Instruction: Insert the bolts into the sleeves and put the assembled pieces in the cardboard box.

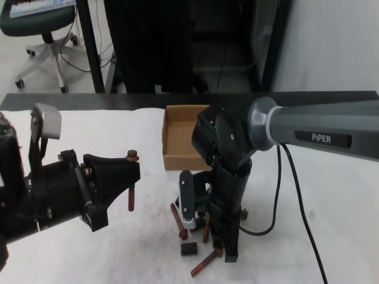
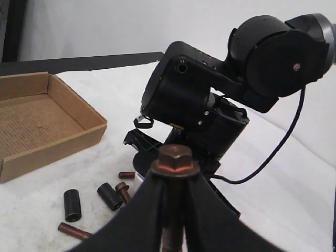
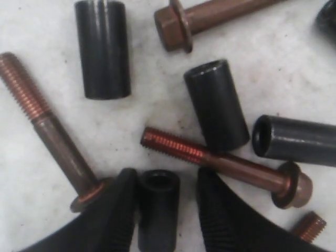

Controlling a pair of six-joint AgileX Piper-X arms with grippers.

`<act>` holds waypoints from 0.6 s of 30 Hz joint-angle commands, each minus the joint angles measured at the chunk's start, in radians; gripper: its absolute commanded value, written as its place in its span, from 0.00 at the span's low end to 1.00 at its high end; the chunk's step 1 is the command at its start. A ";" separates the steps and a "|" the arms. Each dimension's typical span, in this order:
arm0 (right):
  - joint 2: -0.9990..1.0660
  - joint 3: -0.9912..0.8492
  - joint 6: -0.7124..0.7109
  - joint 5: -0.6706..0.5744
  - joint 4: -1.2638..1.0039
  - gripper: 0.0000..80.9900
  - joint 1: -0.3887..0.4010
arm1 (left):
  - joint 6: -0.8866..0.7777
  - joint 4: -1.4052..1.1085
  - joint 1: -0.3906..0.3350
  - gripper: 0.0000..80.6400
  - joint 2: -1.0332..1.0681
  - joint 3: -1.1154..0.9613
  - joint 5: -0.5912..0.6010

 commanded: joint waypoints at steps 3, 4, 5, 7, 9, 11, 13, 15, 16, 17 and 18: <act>0.015 0.011 0.044 0.008 -0.025 0.45 -0.002 | 0.005 -0.012 -0.004 0.00 -0.013 -0.003 0.010; 0.015 0.011 0.044 0.011 -0.015 0.45 -0.005 | 0.005 -0.012 -0.004 0.00 -0.013 -0.003 0.010; 0.015 0.011 0.044 0.010 -0.006 0.45 -0.009 | 0.005 -0.012 -0.004 0.00 -0.013 -0.003 0.010; 0.015 0.011 0.044 0.010 0.014 0.45 -0.015 | 0.005 -0.012 -0.004 0.00 -0.013 -0.003 0.010; 0.015 0.011 0.044 0.010 0.025 0.45 -0.022 | 0.005 -0.012 -0.004 0.00 -0.013 -0.003 0.010; 0.015 0.011 0.044 0.015 0.030 0.45 -0.026 | 0.005 -0.012 -0.004 0.00 -0.013 -0.003 0.010; 0.015 0.011 0.044 0.025 0.037 0.45 -0.026 | 0.005 -0.012 -0.004 0.00 -0.013 -0.003 0.010; 0.015 0.011 0.044 0.025 0.040 0.45 -0.026 | 0.005 -0.012 -0.004 0.00 -0.013 -0.003 0.010; 0.015 0.011 0.044 0.025 0.042 0.45 -0.026 | 0.005 -0.012 -0.004 0.00 -0.013 -0.003 0.010; 0.015 0.011 0.044 0.025 0.046 0.45 -0.026 | 0.005 -0.012 -0.004 0.00 -0.013 -0.003 0.010; 0.015 0.011 0.044 0.025 0.052 0.45 -0.026 | 0.005 -0.012 -0.004 0.00 -0.013 -0.003 0.010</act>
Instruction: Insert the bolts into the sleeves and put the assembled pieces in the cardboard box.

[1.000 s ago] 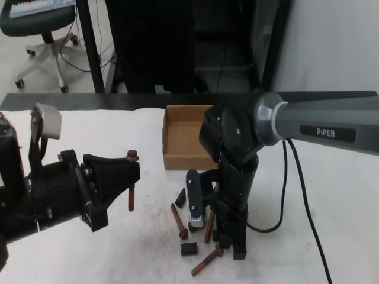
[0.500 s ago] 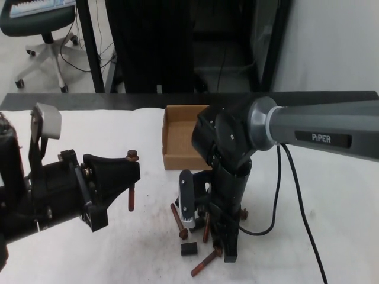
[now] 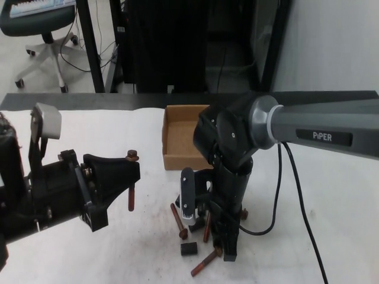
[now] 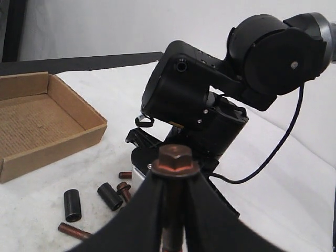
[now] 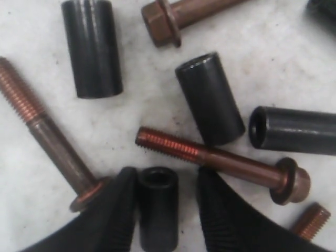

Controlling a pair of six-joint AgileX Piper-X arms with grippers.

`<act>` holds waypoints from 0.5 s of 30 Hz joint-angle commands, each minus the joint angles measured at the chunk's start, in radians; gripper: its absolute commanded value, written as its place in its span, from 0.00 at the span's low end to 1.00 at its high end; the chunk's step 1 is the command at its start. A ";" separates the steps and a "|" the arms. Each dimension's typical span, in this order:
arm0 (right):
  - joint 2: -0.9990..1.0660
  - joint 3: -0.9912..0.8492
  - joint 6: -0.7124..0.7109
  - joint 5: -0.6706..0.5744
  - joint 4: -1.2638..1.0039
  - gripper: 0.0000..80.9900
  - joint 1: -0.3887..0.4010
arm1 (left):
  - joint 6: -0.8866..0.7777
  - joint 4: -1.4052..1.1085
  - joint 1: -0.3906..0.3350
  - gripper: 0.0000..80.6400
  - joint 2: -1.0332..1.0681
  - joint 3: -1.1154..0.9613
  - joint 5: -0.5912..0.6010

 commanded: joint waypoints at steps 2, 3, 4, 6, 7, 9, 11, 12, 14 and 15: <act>0.015 0.011 0.001 0.027 0.050 0.45 -0.012 | 0.005 -0.012 -0.004 0.00 -0.013 -0.003 0.010; 0.015 0.011 0.001 0.030 0.052 0.45 -0.014 | 0.005 -0.012 -0.004 0.00 -0.013 -0.003 0.010; 0.015 0.011 0.001 0.032 0.053 0.45 -0.017 | 0.005 -0.012 -0.004 0.00 -0.013 -0.003 0.010; 0.015 0.011 0.001 0.032 0.067 0.45 -0.023 | 0.005 -0.012 -0.004 0.00 -0.013 -0.003 0.010; 0.015 0.011 0.001 0.034 0.074 0.45 -0.027 | 0.005 -0.012 -0.004 0.00 -0.013 -0.003 0.010; 0.015 0.011 0.001 0.034 0.087 0.45 -0.035 | 0.005 -0.012 -0.004 0.00 -0.013 -0.003 0.010; 0.015 0.011 0.001 0.036 0.087 0.45 -0.039 | 0.005 -0.012 -0.004 0.00 -0.013 -0.003 0.010; 0.015 0.011 0.001 0.036 0.083 0.45 -0.042 | 0.005 -0.012 -0.004 0.00 -0.013 -0.003 0.010; 0.015 0.011 0.001 0.036 0.077 0.45 -0.042 | 0.005 -0.012 -0.004 0.00 -0.013 -0.003 0.010; 0.015 0.011 0.001 0.036 0.072 0.45 -0.042 | 0.005 -0.012 -0.004 0.00 -0.013 -0.003 0.010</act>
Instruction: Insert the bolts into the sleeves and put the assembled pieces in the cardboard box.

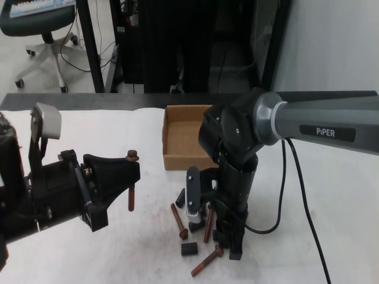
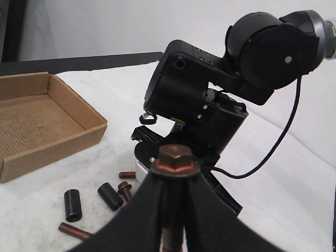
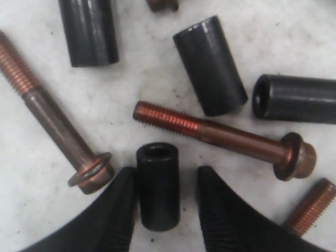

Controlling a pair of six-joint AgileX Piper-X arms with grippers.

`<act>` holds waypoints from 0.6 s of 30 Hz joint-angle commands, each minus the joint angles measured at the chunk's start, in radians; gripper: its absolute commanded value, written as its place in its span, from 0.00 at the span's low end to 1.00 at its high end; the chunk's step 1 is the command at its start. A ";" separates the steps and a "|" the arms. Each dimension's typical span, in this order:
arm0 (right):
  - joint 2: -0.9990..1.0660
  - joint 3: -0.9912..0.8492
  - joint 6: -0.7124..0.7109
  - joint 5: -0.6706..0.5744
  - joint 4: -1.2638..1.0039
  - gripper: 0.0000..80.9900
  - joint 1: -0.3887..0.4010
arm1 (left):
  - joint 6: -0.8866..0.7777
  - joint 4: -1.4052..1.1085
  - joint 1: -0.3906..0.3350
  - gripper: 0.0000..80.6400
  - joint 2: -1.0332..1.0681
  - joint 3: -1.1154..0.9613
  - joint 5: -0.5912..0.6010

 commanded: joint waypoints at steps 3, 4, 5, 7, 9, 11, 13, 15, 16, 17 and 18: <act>0.015 0.013 0.001 0.030 0.025 0.45 -0.013 | 0.005 -0.012 -0.004 0.00 -0.013 -0.003 0.008; 0.015 0.013 0.001 0.028 0.025 0.45 -0.013 | 0.005 -0.012 -0.004 0.00 -0.013 -0.003 0.008; 0.015 0.013 0.001 0.028 0.025 0.45 -0.013 | 0.005 -0.012 -0.004 0.00 -0.013 -0.003 0.008; 0.015 0.013 0.001 0.028 0.025 0.45 -0.013 | 0.005 -0.012 -0.004 0.00 -0.013 -0.003 0.008; 0.015 0.013 0.001 0.014 0.022 0.45 -0.013 | 0.005 -0.012 -0.004 0.00 -0.013 -0.003 0.008; 0.015 0.013 0.001 0.006 0.009 0.45 -0.011 | 0.005 -0.012 -0.004 0.00 -0.013 -0.003 0.008; 0.015 0.013 0.001 0.006 0.001 0.45 -0.007 | 0.005 -0.012 -0.004 0.00 -0.013 -0.003 0.008; 0.015 0.013 0.001 0.006 0.000 0.45 -0.001 | 0.005 -0.012 -0.004 0.00 -0.013 -0.003 0.008; 0.015 0.013 0.001 0.006 0.000 0.45 -0.001 | 0.005 -0.012 -0.004 0.00 -0.013 -0.003 0.008; 0.015 0.013 0.001 0.006 0.000 0.45 -0.001 | 0.005 -0.012 -0.004 0.00 -0.013 -0.003 0.008; 0.015 0.013 0.001 0.006 0.000 0.45 -0.001 | 0.005 -0.012 -0.004 0.00 -0.013 -0.003 0.008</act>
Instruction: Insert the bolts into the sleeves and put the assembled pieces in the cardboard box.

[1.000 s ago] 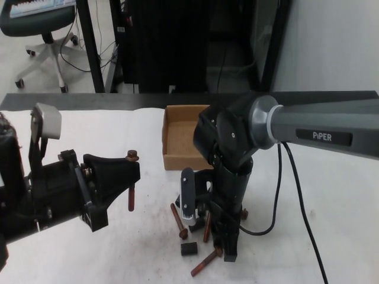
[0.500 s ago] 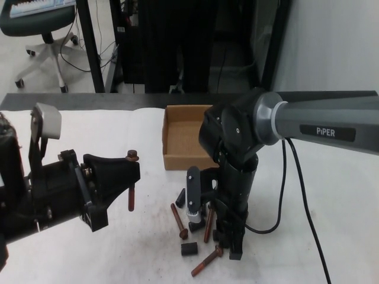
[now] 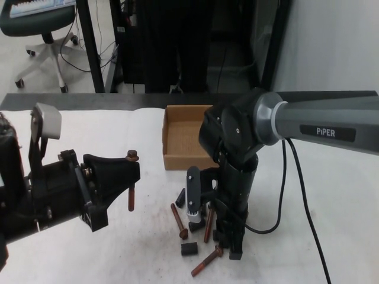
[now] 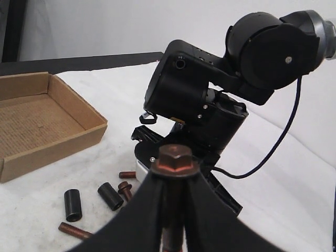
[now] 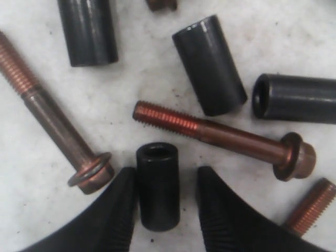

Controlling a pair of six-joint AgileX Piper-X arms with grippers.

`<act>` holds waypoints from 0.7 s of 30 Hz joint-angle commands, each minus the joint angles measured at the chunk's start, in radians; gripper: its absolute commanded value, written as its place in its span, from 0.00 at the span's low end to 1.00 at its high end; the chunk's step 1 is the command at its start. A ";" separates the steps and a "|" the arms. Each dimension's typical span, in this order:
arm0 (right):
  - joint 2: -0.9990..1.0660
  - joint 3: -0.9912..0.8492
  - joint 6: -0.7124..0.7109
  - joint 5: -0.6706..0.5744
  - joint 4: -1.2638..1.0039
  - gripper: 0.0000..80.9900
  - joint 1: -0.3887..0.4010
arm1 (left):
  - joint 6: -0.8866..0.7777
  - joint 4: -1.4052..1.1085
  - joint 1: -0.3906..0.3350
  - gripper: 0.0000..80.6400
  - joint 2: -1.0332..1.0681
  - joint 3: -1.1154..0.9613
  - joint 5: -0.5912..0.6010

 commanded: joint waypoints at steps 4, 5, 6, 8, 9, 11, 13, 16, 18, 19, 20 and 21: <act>0.015 0.013 0.001 0.008 0.004 0.45 -0.001 | 0.005 -0.012 -0.004 0.00 -0.013 -0.003 0.008; 0.015 0.013 0.001 0.008 -0.001 0.45 -0.001 | 0.005 -0.012 -0.004 0.00 -0.013 -0.003 0.008; 0.015 0.013 0.001 0.003 -0.009 0.45 -0.001 | 0.005 -0.012 -0.004 0.00 -0.013 -0.003 0.008; 0.015 0.013 0.001 -0.017 -0.019 0.45 0.001 | 0.005 -0.012 -0.004 0.00 -0.013 -0.003 0.008; 0.015 0.013 0.001 -0.016 -0.022 0.45 0.005 | 0.005 -0.012 -0.004 0.00 -0.013 -0.003 0.008; 0.015 0.013 0.001 -0.014 -0.022 0.45 0.010 | 0.005 -0.012 -0.004 0.00 -0.013 -0.003 0.008; 0.015 0.013 0.001 -0.014 -0.022 0.45 0.010 | 0.005 -0.012 -0.004 0.00 -0.013 -0.003 0.008; 0.015 0.013 0.007 -0.014 -0.022 0.45 0.010 | 0.005 -0.012 -0.004 0.00 -0.013 -0.003 0.008; 0.015 0.013 0.008 -0.020 -0.022 0.45 0.010 | 0.005 -0.012 -0.004 0.00 -0.013 -0.003 0.008; 0.015 0.013 0.008 -0.036 -0.022 0.45 0.010 | 0.005 -0.012 -0.004 0.00 -0.013 -0.003 0.008; 0.015 0.013 0.012 -0.057 -0.022 0.45 0.010 | 0.005 -0.012 -0.004 0.00 -0.013 -0.003 0.008; 0.015 0.013 0.025 -0.072 -0.024 0.45 0.010 | 0.005 -0.012 -0.004 0.00 -0.013 -0.003 0.008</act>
